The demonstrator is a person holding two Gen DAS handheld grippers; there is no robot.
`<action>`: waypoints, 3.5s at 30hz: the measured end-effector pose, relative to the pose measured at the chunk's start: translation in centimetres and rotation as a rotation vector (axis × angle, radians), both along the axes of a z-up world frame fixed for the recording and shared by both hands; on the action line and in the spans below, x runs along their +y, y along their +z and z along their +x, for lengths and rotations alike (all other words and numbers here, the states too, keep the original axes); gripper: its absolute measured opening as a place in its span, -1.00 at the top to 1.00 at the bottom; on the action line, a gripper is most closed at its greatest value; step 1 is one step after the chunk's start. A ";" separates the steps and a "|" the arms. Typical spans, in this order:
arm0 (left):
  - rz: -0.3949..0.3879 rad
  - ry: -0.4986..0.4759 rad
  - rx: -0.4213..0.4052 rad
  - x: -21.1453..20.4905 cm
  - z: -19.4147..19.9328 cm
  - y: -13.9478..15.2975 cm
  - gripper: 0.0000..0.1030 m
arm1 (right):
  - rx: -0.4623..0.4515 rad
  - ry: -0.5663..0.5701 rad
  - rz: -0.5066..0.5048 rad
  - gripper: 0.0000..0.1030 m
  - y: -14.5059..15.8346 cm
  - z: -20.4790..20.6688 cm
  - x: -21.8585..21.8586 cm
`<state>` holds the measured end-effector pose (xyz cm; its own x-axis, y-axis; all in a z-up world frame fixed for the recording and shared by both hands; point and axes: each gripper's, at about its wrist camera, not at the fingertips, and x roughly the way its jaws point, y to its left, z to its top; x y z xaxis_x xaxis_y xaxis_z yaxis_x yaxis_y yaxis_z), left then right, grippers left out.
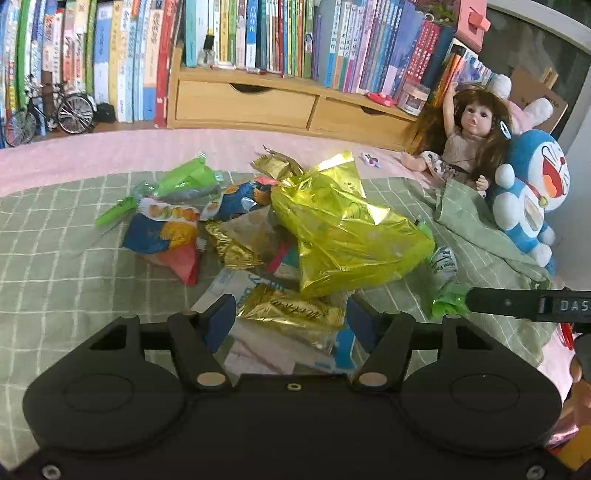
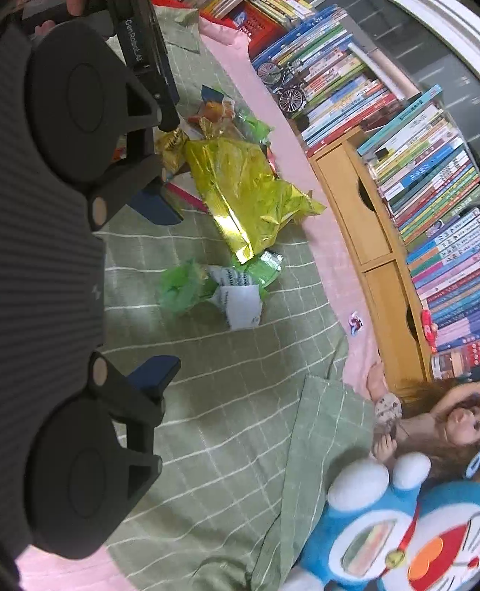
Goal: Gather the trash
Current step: 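Grasp the gold foil wrapper with the left tool while the right tool grasps the green labelled packet, then lower both tools into the black bin and open both to drop the wrappers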
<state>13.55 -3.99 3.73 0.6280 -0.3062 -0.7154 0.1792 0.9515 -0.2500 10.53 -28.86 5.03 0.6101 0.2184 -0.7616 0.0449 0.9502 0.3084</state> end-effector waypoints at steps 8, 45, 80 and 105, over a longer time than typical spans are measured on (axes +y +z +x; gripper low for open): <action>0.052 -0.013 0.005 -1.5 1.1 -1.5 -0.31 | 0.026 0.011 -0.044 -0.62 -1.4 2.6 1.2; 0.053 0.001 -0.014 -3.5 0.7 -2.5 -0.58 | 0.004 0.040 -0.005 0.18 0.0 -2.3 0.7; 0.010 -0.082 -0.128 -0.5 -9.9 3.8 0.17 | -0.051 0.116 0.049 0.41 2.3 -9.8 2.9; -0.017 -0.069 -0.164 5.0 -27.8 2.2 0.17 | -0.021 0.369 0.146 0.41 0.6 -25.0 10.9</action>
